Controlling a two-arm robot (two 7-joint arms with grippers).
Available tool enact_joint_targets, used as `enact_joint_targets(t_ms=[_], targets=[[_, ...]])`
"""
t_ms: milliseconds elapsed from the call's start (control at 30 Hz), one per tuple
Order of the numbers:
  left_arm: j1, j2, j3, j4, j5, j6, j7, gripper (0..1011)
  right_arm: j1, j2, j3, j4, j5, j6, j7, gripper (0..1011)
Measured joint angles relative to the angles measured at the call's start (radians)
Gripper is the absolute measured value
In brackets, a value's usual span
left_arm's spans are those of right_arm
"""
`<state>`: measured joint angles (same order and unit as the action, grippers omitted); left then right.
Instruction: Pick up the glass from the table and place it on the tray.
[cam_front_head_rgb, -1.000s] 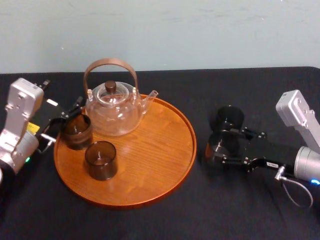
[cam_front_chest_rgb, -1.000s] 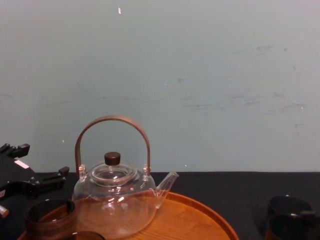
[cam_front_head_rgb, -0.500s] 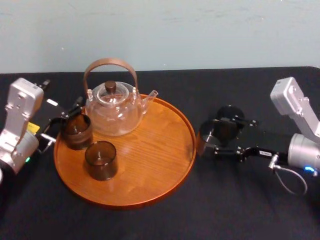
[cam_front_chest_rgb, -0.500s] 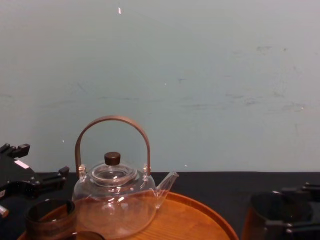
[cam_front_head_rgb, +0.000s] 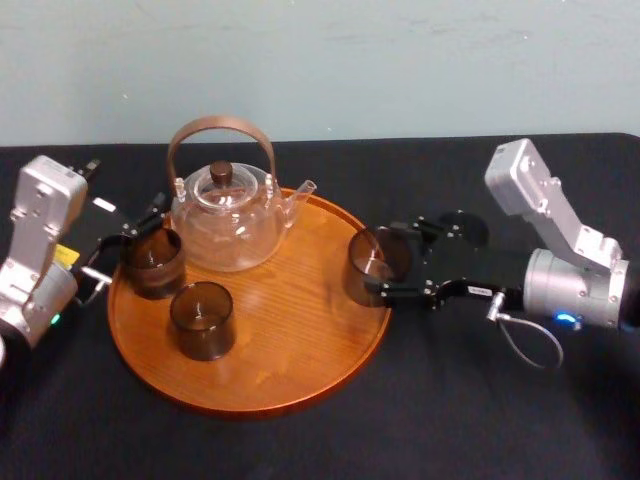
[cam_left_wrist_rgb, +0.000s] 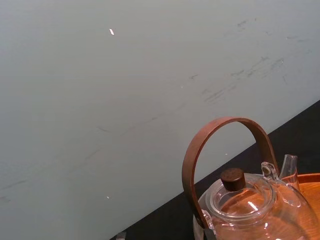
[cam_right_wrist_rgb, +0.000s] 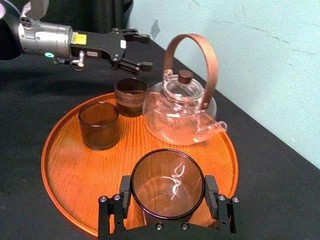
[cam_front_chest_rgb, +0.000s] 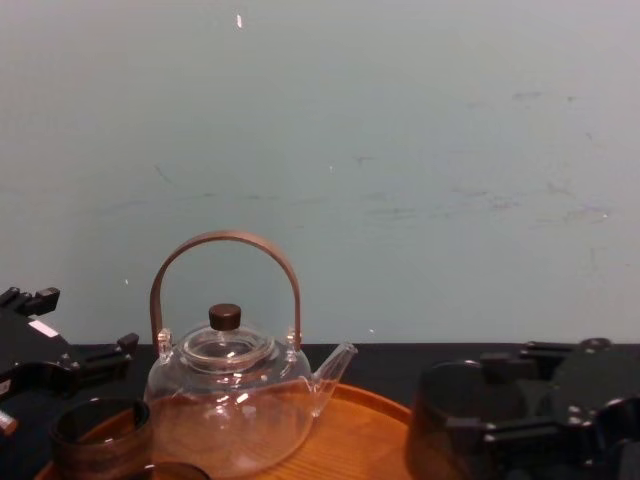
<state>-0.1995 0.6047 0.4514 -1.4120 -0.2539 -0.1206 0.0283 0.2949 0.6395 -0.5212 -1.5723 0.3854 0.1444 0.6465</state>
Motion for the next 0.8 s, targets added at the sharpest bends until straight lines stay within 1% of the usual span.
enact_joint_targets(t_ms=[133,233,333,433,533,800], targets=[[0.000,0.000,0.000,0.000,0.000,0.000,0.000,1001,0.017,-0.015,-0.018,0.013,-0.006,-0.003,0.007,898],[0.000,0.000,0.000,0.000,0.000,0.000,0.000,1001,0.039,-0.036,-0.043,0.028,-0.013,-0.009,0.016,898],[0.000,0.000,0.000,0.000,0.000,0.000,0.000,1001,0.050,-0.049,-0.058,0.037,-0.017,-0.013,0.021,898],[0.000,0.000,0.000,0.000,0.000,0.000,0.000,1001,0.066,-0.069,-0.081,0.052,-0.021,-0.019,0.031,898],[0.000,0.000,0.000,0.000,0.000,0.000,0.000,1001,0.075,-0.081,-0.097,0.062,-0.024,-0.024,0.039,898],[0.000,0.000,0.000,0.000,0.000,0.000,0.000,1002,0.082,-0.096,-0.127,0.081,-0.025,-0.028,0.052,898]])
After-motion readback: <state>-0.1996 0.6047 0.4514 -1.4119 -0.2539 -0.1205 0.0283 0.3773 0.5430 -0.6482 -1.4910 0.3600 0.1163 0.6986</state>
